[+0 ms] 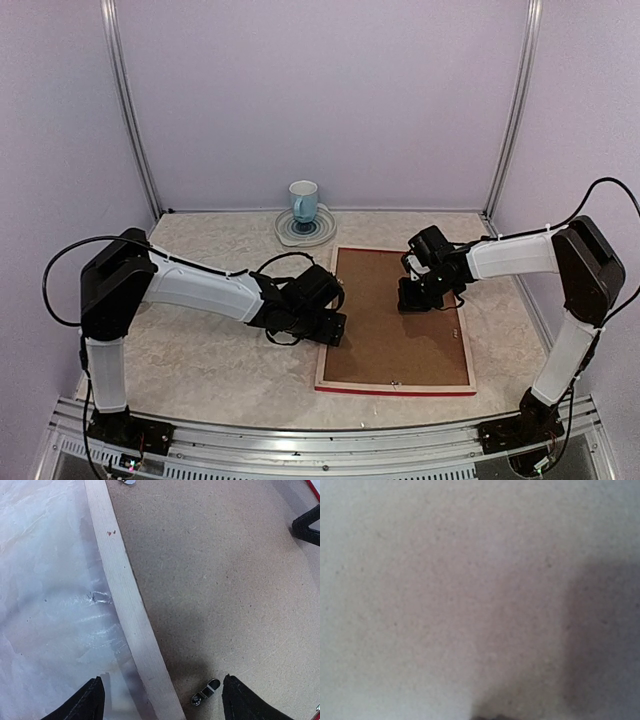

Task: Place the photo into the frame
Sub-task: Press the fastener onto the backboard.

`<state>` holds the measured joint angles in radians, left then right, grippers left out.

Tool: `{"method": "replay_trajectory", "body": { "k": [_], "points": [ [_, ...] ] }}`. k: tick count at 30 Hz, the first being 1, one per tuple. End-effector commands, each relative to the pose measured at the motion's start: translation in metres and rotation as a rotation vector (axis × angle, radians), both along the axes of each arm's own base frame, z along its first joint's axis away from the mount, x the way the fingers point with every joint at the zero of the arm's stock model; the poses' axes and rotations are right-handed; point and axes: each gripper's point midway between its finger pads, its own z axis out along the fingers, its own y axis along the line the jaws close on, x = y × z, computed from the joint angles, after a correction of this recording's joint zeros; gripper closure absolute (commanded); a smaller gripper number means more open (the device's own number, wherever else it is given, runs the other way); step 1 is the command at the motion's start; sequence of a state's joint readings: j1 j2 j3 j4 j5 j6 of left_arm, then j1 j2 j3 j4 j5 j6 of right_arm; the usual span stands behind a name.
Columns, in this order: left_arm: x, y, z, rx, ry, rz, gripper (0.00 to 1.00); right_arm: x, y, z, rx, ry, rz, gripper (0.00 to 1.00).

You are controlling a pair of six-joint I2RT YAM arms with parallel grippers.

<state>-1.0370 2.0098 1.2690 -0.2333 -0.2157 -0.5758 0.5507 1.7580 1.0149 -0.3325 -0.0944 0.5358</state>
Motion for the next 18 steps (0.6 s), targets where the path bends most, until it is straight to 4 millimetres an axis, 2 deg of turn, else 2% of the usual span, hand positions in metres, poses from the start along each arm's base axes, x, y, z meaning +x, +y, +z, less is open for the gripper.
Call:
{"method": "replay_trajectory", "body": {
  "k": [1,7,13,18],
  "points": [
    [0.008,-0.004,0.019,-0.057,-0.031,0.004,0.20,-0.008,-0.003,-0.012,-0.032,0.030,0.008,0.90],
    [0.008,0.000,0.017,-0.067,-0.022,0.011,0.20,-0.008,-0.003,-0.013,-0.033,0.032,0.009,0.90],
    [-0.003,-0.015,0.014,-0.087,0.007,-0.070,0.22,-0.008,-0.003,-0.013,-0.036,0.030,0.010,0.90],
    [-0.004,-0.010,0.004,-0.027,0.015,-0.060,0.24,-0.008,-0.002,-0.014,-0.034,0.033,0.010,0.90]
  ]
}}
